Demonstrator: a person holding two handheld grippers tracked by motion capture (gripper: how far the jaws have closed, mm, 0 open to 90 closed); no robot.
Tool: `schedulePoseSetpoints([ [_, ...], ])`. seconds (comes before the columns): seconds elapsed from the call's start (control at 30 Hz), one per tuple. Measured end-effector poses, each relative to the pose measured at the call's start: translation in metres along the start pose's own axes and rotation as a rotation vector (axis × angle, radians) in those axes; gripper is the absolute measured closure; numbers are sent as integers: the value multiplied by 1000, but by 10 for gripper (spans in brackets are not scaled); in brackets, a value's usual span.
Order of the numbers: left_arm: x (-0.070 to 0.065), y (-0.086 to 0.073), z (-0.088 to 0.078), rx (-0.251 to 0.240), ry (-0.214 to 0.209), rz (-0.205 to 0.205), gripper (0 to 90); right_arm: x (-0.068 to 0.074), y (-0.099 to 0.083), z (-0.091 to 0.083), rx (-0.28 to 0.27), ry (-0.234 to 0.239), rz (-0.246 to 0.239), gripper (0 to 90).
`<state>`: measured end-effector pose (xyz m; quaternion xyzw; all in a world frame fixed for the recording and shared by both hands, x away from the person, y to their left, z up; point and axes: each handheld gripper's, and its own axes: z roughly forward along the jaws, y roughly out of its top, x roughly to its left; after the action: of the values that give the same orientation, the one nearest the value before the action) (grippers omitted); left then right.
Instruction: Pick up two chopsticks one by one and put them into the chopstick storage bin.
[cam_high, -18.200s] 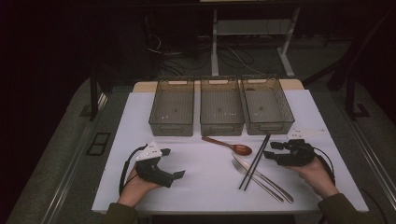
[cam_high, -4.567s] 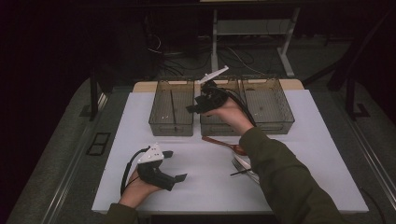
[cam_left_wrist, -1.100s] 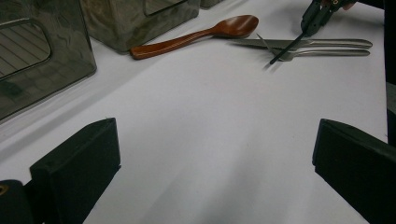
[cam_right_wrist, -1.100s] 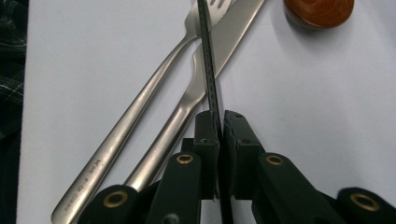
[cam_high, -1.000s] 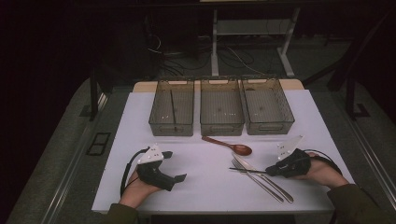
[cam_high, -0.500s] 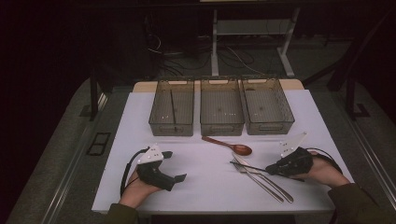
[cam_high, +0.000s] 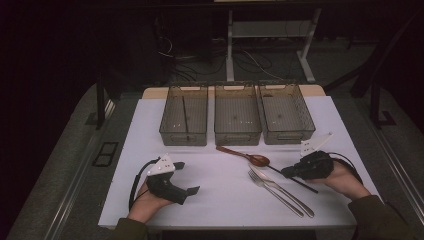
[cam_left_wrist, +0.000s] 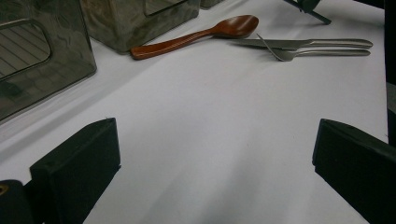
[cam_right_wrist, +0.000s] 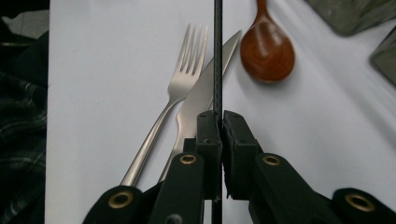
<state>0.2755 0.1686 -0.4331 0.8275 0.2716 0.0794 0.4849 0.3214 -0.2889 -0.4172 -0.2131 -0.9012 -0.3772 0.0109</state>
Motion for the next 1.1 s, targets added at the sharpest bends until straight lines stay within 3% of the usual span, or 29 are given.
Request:
schedulePoseSetpoints([
  [0.57,0,0,1,-1,1,-1,0,-5,36,-3,-98,-62,83,851],
  [0.8,0,0,0,-6,2,-2,0,-7,74,4,-119,-86,126,851],
  [1.1,-1,1,0,-13,-5,5,0,-5,142,16,-111,-110,141,851],
])
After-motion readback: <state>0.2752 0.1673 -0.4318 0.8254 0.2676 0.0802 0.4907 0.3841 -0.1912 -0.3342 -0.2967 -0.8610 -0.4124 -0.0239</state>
